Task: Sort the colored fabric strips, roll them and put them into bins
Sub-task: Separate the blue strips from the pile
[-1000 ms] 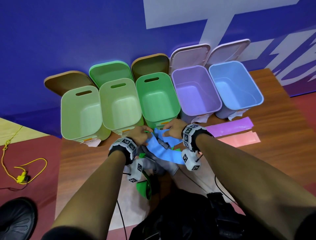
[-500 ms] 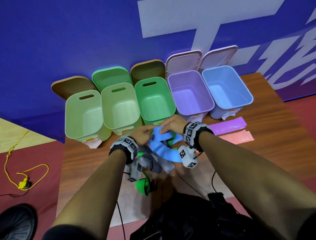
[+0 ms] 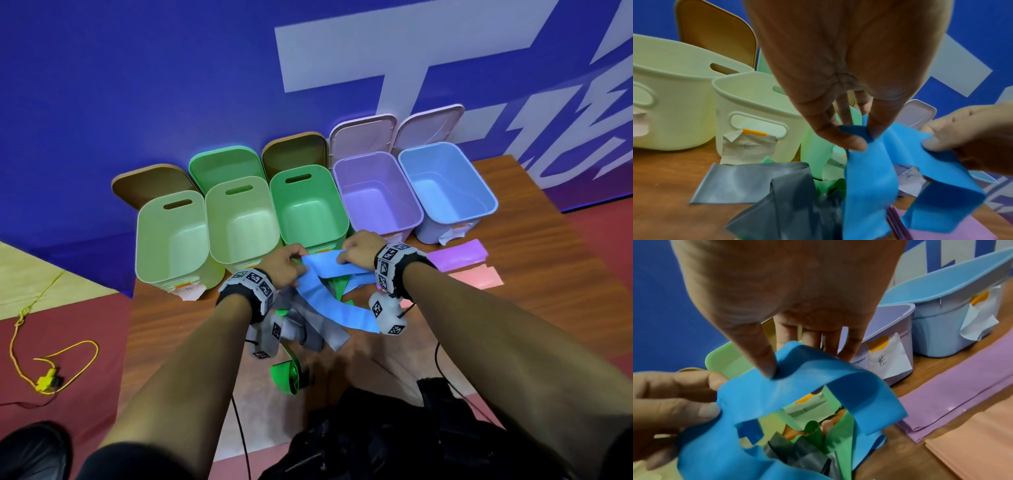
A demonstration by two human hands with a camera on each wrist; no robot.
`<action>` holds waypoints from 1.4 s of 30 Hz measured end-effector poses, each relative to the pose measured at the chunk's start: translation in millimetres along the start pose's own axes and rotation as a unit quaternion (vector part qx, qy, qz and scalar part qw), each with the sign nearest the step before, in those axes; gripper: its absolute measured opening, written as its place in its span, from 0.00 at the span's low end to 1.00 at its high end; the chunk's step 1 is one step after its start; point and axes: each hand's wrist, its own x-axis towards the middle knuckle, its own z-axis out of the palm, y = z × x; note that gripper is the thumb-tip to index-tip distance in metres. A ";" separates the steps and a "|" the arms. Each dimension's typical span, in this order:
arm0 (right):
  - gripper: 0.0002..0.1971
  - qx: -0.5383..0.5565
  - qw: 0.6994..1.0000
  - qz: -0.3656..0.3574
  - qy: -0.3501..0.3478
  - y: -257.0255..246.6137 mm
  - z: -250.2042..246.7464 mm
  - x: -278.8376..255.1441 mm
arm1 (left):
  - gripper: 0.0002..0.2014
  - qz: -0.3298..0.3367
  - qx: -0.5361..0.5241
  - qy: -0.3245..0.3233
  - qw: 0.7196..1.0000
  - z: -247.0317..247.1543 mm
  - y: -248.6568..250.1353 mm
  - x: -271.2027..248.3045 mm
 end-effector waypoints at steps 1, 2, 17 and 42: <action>0.18 -0.034 0.999 -0.007 -0.004 0.8 -0.1 -1.9 | 0.03 0.009 0.021 0.001 1.000 -1.0 1.6 0.0; 0.11 -0.038 0.999 -0.003 -0.017 1.2 -0.3 -3.4 | 0.03 0.016 0.042 0.001 0.999 -2.0 2.8 0.9; 0.08 0.004 0.998 -0.032 -0.052 -9.6 3.8 7.1 | 0.11 0.019 -0.062 -0.040 0.997 -4.3 13.6 3.5; 0.06 0.030 0.996 -0.021 -0.084 -8.4 -3.5 -2.8 | 0.12 -0.012 -0.053 -0.045 0.998 -5.9 20.2 8.6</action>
